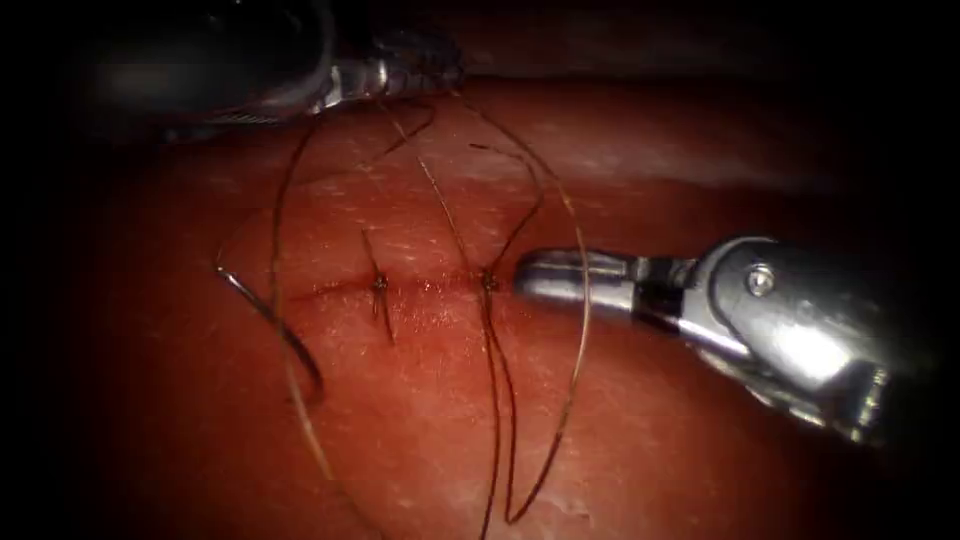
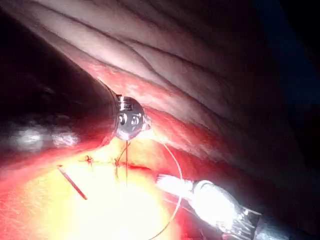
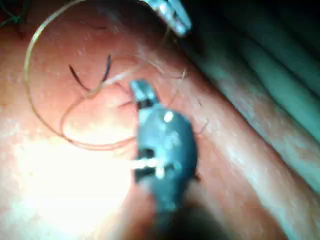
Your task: Wound Closure
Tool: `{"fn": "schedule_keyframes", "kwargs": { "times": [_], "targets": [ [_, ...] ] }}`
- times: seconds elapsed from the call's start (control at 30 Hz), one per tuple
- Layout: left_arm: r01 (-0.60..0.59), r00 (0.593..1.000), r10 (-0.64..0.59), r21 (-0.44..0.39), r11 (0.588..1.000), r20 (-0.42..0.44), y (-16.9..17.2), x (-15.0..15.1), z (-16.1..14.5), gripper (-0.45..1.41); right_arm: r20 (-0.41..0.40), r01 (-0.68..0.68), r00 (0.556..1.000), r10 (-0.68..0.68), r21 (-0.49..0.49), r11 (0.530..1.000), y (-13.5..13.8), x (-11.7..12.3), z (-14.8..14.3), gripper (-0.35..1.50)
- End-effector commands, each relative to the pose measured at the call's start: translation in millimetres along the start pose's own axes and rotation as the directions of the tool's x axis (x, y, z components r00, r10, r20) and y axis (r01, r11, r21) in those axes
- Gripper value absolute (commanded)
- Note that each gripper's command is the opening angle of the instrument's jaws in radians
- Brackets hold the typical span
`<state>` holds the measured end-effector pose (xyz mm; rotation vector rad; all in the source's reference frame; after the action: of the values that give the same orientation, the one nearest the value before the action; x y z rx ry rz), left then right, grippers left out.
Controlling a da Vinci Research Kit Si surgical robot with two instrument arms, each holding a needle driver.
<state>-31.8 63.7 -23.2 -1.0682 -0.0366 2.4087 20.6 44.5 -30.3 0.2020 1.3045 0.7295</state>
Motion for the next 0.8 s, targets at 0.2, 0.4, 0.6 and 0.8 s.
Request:
{"fn": "schedule_keyframes", "kwargs": {
  "times": [0.2, 0.4, 0.6, 0.8],
  "targets": [
    [0.014, 0.999, -0.014, 0.009, 1.000, 0.035, 0.3, -4.2, 3.9, -0.35, -0.071, -0.015, 0.997, 0.013, -0.028, 1.000, -1.9, 0.2, 4.1, -0.35],
    [0.004, 0.998, -0.005, 0.010, 1.000, 0.065, 1.5, -5.2, 4.2, -0.35, -0.172, -0.076, 0.983, 0.065, -0.062, 0.995, -2.1, 0.4, 5.0, -0.26],
    [-0.011, 0.995, 0.010, 0.000, 1.000, 0.095, 3.0, -6.8, 4.2, -0.35, -0.248, -0.180, 0.959, 0.135, -0.166, 0.970, -2.0, 0.2, 5.6, 0.11],
    [-0.023, 0.991, 0.024, -0.012, 1.000, 0.134, 5.2, -7.4, 3.7, -0.35, -0.332, -0.285, 0.922, 0.198, -0.236, 0.929, -1.0, 0.4, 5.9, 0.76]
  ]
}}
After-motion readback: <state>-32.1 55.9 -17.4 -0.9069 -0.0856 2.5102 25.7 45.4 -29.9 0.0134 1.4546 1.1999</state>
